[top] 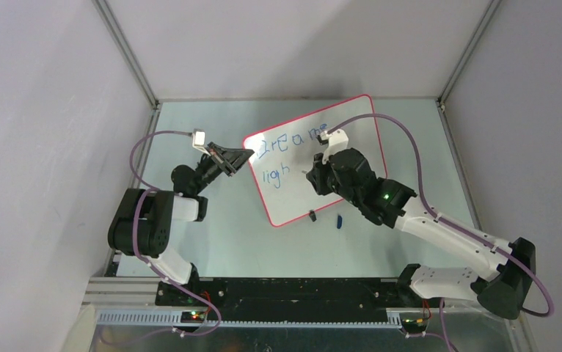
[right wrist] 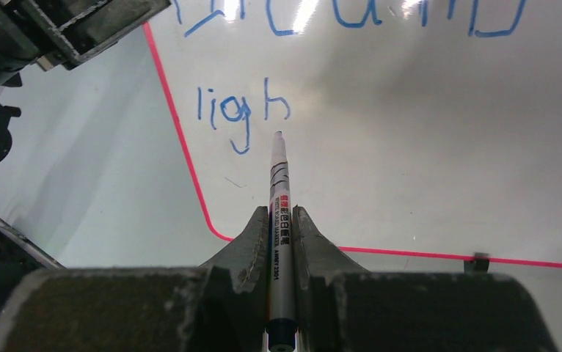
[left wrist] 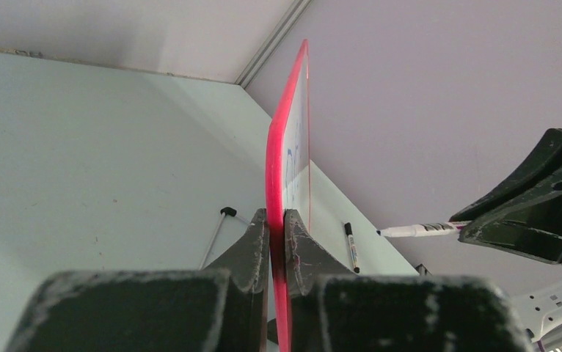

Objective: Write a sentence on the whiteboard

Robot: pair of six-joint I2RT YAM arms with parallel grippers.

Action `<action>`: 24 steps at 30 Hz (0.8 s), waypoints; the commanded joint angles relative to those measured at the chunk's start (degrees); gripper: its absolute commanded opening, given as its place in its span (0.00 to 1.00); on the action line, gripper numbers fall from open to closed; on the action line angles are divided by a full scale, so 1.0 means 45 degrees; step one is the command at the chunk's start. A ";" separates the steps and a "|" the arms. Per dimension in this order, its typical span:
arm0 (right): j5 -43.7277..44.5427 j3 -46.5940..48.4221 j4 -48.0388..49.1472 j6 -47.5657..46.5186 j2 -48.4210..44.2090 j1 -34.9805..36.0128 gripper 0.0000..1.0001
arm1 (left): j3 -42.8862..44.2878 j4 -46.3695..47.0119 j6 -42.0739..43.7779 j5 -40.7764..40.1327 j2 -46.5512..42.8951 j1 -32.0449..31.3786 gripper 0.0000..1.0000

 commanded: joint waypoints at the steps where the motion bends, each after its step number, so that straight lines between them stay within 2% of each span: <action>1: -0.0414 0.0024 -0.0235 0.0196 -0.0369 -0.0379 0.00 | -0.0123 0.0647 0.0910 -0.0173 -0.0220 -0.0079 0.00; 6: -0.0595 0.0235 -0.0177 -0.0201 -0.0377 -0.0226 0.00 | -0.0152 0.0656 0.0956 -0.0181 -0.0268 -0.0111 0.00; 15: -0.0204 0.1448 -0.1205 -0.0753 0.1073 0.0296 0.00 | -0.0182 0.0645 0.0981 -0.0203 -0.0286 -0.0125 0.00; 24: 0.0118 0.1514 -0.0515 -0.1645 0.1828 0.0393 0.00 | -0.0201 0.0654 0.0981 -0.0221 -0.0293 -0.0112 0.00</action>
